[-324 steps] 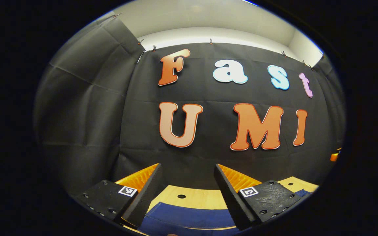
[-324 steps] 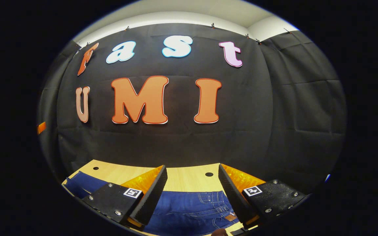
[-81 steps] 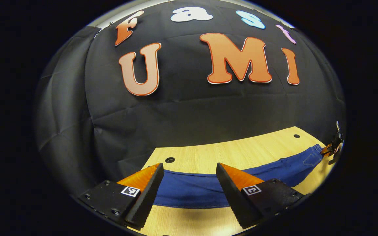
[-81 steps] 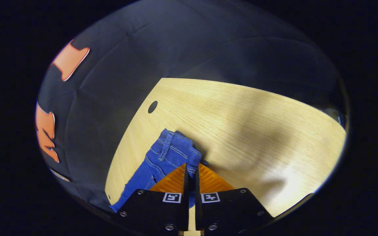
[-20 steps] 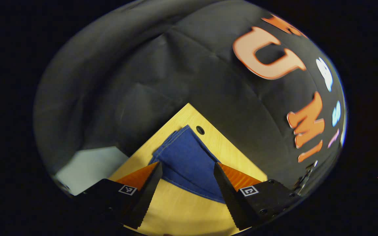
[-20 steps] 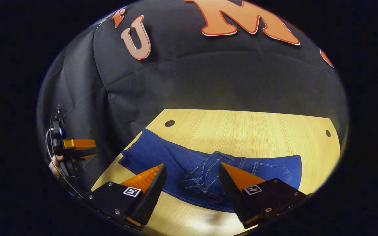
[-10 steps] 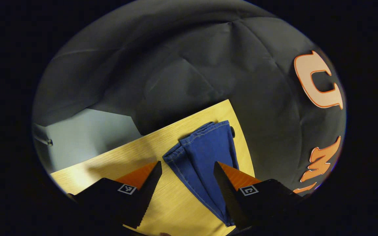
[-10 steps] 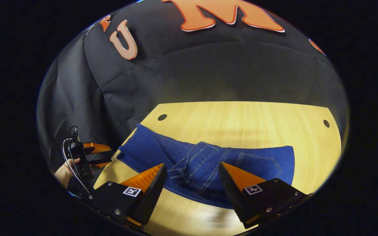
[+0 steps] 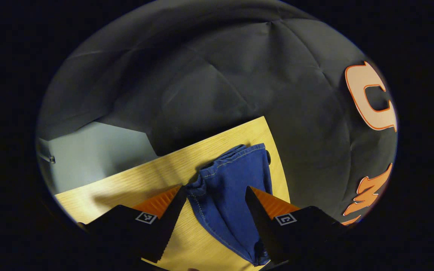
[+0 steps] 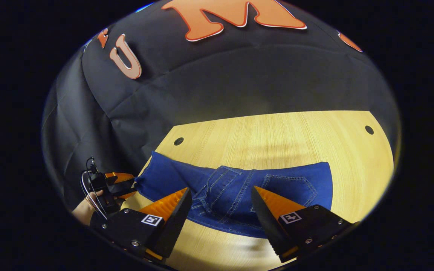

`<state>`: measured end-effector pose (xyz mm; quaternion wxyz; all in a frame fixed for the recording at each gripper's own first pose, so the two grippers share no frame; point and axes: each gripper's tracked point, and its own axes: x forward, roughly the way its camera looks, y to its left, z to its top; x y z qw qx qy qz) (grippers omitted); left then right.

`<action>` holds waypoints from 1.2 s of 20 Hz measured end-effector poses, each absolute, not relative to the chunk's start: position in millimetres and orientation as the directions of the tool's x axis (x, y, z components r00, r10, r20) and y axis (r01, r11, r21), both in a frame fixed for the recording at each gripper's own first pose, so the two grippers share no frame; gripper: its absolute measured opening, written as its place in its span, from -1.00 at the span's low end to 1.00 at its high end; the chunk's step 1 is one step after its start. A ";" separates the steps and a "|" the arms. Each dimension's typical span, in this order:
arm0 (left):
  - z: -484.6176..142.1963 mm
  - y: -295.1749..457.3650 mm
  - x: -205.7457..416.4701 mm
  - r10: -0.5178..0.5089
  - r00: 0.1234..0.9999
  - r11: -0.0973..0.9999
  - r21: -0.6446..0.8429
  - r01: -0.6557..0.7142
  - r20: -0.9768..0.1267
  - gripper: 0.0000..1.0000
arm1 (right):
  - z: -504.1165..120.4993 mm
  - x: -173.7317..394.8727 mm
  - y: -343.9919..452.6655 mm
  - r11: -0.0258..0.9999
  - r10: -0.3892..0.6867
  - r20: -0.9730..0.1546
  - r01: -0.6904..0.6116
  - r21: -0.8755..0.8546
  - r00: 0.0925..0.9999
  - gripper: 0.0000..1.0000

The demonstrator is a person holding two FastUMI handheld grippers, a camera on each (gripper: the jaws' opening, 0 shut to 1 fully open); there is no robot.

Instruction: Grasp the waist and the cuffs of the jeans and fold them to make the two legs overlap; first hold the waist and fold one-third of the jeans toward the cuffs, then hold the cuffs and fold the remaining one-third in the same direction to finish folding.

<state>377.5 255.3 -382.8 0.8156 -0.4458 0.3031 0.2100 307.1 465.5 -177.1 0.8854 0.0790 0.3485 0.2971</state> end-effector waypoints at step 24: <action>-186.5 17.7 466.8 -0.141 0.882 0.888 -0.451 -0.087 -0.449 -0.97 | -142.6 320.5 337.9 0.903 0.425 -0.485 -0.318 0.290 0.764 0.96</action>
